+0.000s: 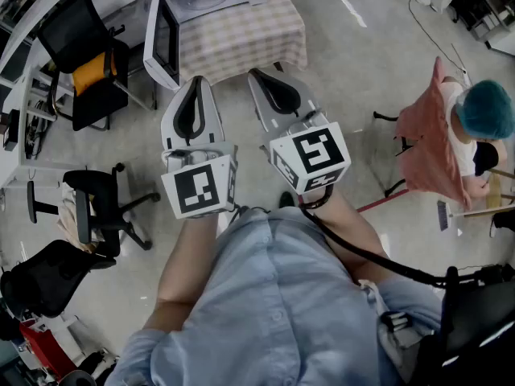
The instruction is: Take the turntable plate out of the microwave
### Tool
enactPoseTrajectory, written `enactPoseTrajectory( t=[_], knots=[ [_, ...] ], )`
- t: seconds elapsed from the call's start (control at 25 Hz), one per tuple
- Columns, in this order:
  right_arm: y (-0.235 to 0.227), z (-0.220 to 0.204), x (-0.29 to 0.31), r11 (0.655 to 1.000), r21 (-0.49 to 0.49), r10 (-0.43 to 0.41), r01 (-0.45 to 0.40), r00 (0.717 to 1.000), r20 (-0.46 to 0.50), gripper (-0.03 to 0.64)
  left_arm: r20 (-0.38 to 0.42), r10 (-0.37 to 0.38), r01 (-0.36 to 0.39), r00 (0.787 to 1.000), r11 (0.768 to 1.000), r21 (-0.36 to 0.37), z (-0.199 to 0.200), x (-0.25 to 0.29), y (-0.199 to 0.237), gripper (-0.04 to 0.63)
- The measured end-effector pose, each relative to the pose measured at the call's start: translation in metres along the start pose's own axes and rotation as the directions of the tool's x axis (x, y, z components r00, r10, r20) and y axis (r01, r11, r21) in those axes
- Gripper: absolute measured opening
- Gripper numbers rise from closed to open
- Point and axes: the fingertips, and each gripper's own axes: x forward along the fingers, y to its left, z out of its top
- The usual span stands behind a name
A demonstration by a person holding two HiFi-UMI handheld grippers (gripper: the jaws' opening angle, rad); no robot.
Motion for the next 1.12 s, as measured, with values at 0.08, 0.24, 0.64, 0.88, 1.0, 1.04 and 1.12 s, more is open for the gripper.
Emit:
enactPoseTrajectory(
  t=[0.08,0.24,0.64,0.88,1.0,1.04,1.12],
  knots=[
    [-0.004,0.0,-0.002,1.0,0.004,0.003,-0.003,1.0,0.0,0.0,-0.006,0.004,-0.004,1.0,1.0,-0.002,-0.001,0.001,-0.005,0.008],
    [-0.008,-0.003,-0.006,1.0,0.011,0.009,-0.009,1.0,0.007,0.0,-0.003,0.011,-0.011,1.0,1.0,0.002,-0.003,0.0,-0.012,0.008],
    [-0.028,-0.009,-0.014,0.993,0.07,0.098,-0.098,0.995,-0.003,0.0,-0.062,0.049,-0.049,0.997,0.999,0.004,-0.014,0.014,-0.045,0.008],
    [-0.041,-0.014,-0.022,0.99,0.077,0.124,-0.122,0.992,-0.028,0.002,-0.052,0.025,-0.024,0.998,0.999,0.032,-0.004,0.022,-0.07,0.008],
    [-0.047,-0.012,-0.023,0.99,0.066,0.126,-0.124,0.992,-0.028,0.002,-0.045,0.016,-0.014,0.999,0.999,0.044,-0.002,0.027,-0.076,0.008],
    [-0.05,-0.01,-0.023,0.99,0.063,0.125,-0.123,0.992,-0.027,0.002,-0.043,0.015,-0.013,0.999,0.999,0.047,-0.002,0.03,-0.077,0.008],
    [-0.053,-0.008,-0.021,0.991,0.061,0.124,-0.122,0.992,-0.027,0.002,-0.039,0.015,-0.013,0.999,0.999,0.047,0.0,0.035,-0.077,0.008]
  ],
)
